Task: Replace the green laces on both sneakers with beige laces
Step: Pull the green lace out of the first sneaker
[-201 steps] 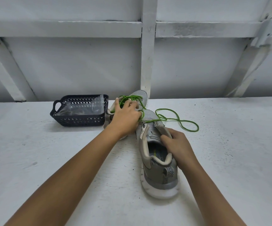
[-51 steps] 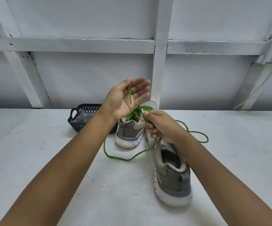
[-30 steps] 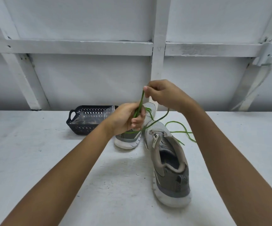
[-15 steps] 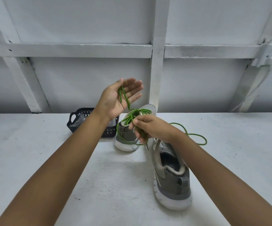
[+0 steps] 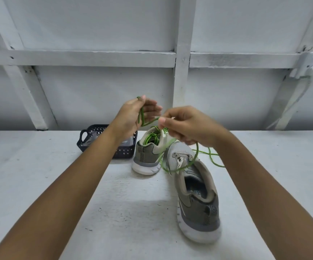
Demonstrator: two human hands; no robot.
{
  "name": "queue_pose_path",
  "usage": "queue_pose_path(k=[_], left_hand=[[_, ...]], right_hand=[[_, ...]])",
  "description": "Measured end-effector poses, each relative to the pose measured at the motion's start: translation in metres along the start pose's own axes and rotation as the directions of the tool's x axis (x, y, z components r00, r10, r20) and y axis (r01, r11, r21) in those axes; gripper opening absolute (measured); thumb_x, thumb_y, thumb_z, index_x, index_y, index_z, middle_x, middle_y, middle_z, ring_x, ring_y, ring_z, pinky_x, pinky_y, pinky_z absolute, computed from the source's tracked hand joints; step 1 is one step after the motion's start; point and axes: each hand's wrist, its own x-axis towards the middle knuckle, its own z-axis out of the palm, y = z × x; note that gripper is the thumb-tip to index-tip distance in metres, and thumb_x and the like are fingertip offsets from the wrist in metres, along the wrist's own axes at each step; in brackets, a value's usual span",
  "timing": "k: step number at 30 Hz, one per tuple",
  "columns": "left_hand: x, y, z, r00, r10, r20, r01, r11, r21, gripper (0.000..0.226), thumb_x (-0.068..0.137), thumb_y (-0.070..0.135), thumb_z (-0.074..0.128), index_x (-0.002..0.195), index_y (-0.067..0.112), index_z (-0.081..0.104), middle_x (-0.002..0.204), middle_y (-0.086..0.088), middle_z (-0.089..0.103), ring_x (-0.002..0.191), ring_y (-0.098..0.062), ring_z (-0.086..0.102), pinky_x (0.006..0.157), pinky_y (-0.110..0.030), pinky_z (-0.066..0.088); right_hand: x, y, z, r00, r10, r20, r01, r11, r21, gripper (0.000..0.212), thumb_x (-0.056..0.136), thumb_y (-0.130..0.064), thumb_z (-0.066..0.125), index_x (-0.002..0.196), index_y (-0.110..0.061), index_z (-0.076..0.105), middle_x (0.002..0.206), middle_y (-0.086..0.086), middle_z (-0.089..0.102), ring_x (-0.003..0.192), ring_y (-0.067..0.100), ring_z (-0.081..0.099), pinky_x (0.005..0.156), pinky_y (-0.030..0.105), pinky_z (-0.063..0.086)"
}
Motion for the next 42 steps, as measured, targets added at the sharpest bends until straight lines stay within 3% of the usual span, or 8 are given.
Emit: queue_pose_path(k=[5, 13, 18, 21, 25, 34, 38, 42], left_hand=[[-0.013, -0.013, 0.006, 0.989, -0.091, 0.117, 0.074, 0.987, 0.146, 0.039, 0.104, 0.024, 0.024, 0.088, 0.003, 0.053, 0.045, 0.0, 0.047, 0.039, -0.014, 0.046, 0.048, -0.023, 0.045], [-0.028, -0.016, 0.03, 0.894, -0.077, 0.442, 0.139, 0.984, -0.109, 0.05, 0.097, 0.038, 0.03, 0.066, 0.015, 0.061, 0.04, 0.009, 0.03, 0.031, -0.005, 0.031, 0.046, -0.022, 0.038], [-0.02, 0.0, 0.021, 0.938, 0.005, 0.346, 0.106, 0.947, -0.303, 0.046, 0.095, 0.031, 0.035, 0.075, 0.01, 0.072, 0.066, -0.004, 0.064, 0.062, -0.016, 0.065, 0.065, -0.031, 0.058], [-0.01, 0.007, 0.008, 0.978, 0.044, 0.205, 0.031, 0.936, -0.351, 0.056, 0.101, 0.029, 0.028, 0.075, 0.008, 0.073, 0.077, -0.007, 0.072, 0.076, -0.02, 0.07, 0.075, -0.034, 0.058], [-0.001, 0.008, -0.006, 0.997, 0.036, 0.065, -0.016, 0.959, -0.282, 0.048, 0.103, 0.029, 0.024, 0.087, 0.006, 0.063, 0.079, -0.005, 0.072, 0.08, -0.018, 0.07, 0.076, -0.034, 0.057], [-0.016, -0.023, 0.007, 0.985, -0.091, 0.145, 0.076, 0.991, 0.109, 0.038, 0.103, 0.025, 0.027, 0.088, 0.003, 0.054, 0.052, -0.002, 0.056, 0.046, -0.014, 0.055, 0.048, -0.022, 0.048], [-0.023, -0.031, 0.022, 0.966, -0.147, 0.211, 0.114, 0.98, 0.161, 0.046, 0.103, 0.033, 0.027, 0.074, 0.007, 0.051, 0.038, 0.005, 0.028, 0.032, -0.01, 0.026, 0.042, -0.022, 0.032], [-0.023, -0.029, 0.026, 0.919, -0.176, 0.352, 0.203, 0.978, -0.04, 0.067, 0.095, 0.054, 0.019, 0.061, 0.01, 0.056, 0.034, 0.009, 0.024, 0.027, -0.005, 0.02, 0.04, -0.018, 0.023]], right_hand=[[0.01, -0.015, -0.021, 0.986, -0.08, -0.143, 0.104, 0.981, 0.164, 0.023, 0.099, -0.019, 0.046, 0.079, -0.011, 0.055, 0.044, -0.012, 0.033, 0.039, 0.006, 0.022, 0.037, 0.015, 0.017], [0.045, 0.028, -0.001, 0.93, 0.102, -0.354, -0.026, 0.977, 0.213, 0.027, 0.1, -0.023, 0.043, 0.075, -0.019, 0.05, 0.036, -0.014, 0.039, 0.033, 0.002, 0.026, 0.037, 0.012, 0.017], [0.03, 0.049, 0.036, 0.953, 0.168, -0.251, -0.143, 0.983, 0.117, 0.032, 0.102, -0.015, 0.035, 0.073, -0.021, 0.047, 0.052, -0.002, 0.043, 0.04, 0.008, 0.032, 0.039, 0.02, 0.024], [0.015, 0.045, 0.05, 0.978, 0.162, -0.13, -0.169, 0.985, -0.045, 0.03, 0.102, -0.017, 0.032, 0.076, -0.02, 0.047, 0.056, 0.0, 0.047, 0.037, 0.006, 0.035, 0.039, 0.02, 0.029], [-0.003, 0.026, 0.051, 0.995, 0.097, -0.007, -0.097, 0.995, 0.01, 0.03, 0.103, -0.017, 0.033, 0.08, -0.016, 0.052, 0.055, 0.001, 0.046, 0.04, 0.008, 0.036, 0.04, 0.018, 0.03], [-0.005, -0.017, 0.009, 0.965, -0.181, -0.188, 0.185, 0.983, 0.002, 0.015, 0.098, -0.008, 0.045, 0.087, -0.01, 0.054, 0.041, -0.012, 0.044, 0.035, 0.001, 0.036, 0.039, 0.01, 0.029], [0.019, -0.002, -0.003, 0.911, -0.1, -0.399, 0.11, 0.994, 0.001, 0.021, 0.1, -0.016, 0.043, 0.082, -0.015, 0.052, 0.037, -0.016, 0.041, 0.032, 0.002, 0.035, 0.035, 0.009, 0.023], [0.038, 0.036, -0.005, 0.892, 0.087, -0.443, -0.043, 0.993, 0.108, 0.022, 0.1, -0.024, 0.045, 0.08, -0.02, 0.052, 0.055, -0.002, 0.036, 0.037, 0.007, 0.026, 0.036, 0.013, 0.019]])
